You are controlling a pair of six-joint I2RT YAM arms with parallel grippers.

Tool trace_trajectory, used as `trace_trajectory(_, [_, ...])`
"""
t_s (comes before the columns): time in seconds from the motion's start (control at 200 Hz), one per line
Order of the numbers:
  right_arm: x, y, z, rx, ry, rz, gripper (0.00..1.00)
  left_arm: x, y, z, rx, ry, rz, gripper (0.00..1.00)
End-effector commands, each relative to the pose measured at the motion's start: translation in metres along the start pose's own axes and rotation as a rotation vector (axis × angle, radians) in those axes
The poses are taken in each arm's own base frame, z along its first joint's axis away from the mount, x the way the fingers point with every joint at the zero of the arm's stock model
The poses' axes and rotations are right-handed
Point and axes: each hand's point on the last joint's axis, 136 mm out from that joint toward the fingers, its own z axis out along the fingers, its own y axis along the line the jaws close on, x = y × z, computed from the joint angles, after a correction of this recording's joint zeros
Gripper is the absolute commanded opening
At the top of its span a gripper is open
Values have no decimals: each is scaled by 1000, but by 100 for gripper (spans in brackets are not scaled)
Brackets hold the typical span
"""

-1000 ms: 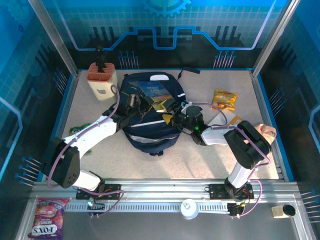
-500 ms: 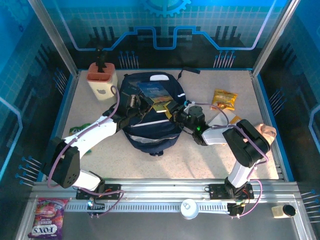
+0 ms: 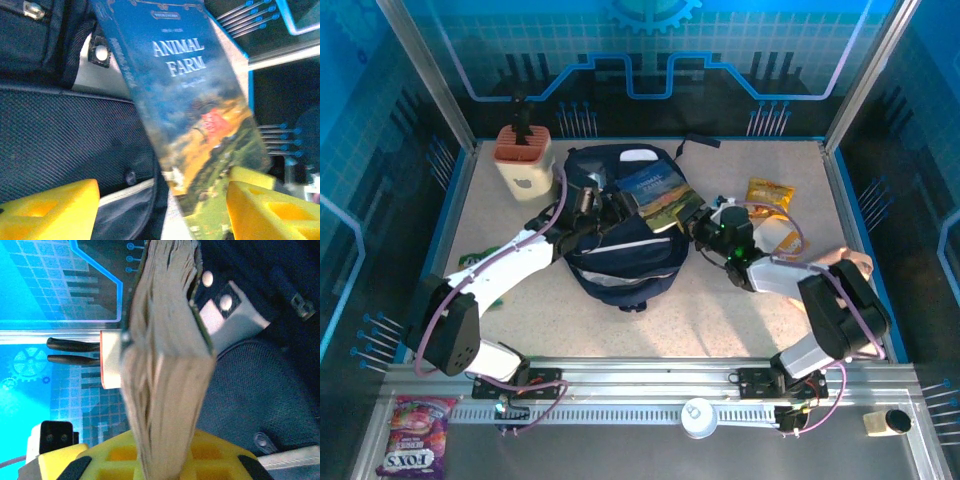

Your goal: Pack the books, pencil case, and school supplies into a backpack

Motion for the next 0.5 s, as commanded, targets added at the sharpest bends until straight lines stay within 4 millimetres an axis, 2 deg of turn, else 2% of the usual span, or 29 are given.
trace_trajectory(0.0, [-13,27,-23,-38,-13,-166,3,11,1,1,-49,85,269,76])
trace_trajectory(0.305, [-45,20,-80,120,-101,-302,3,53,2,4,-184,270,746,96])
trace_trajectory(0.495, [-62,13,-110,225,-164,-341,3,74,7,2,-215,390,931,99])
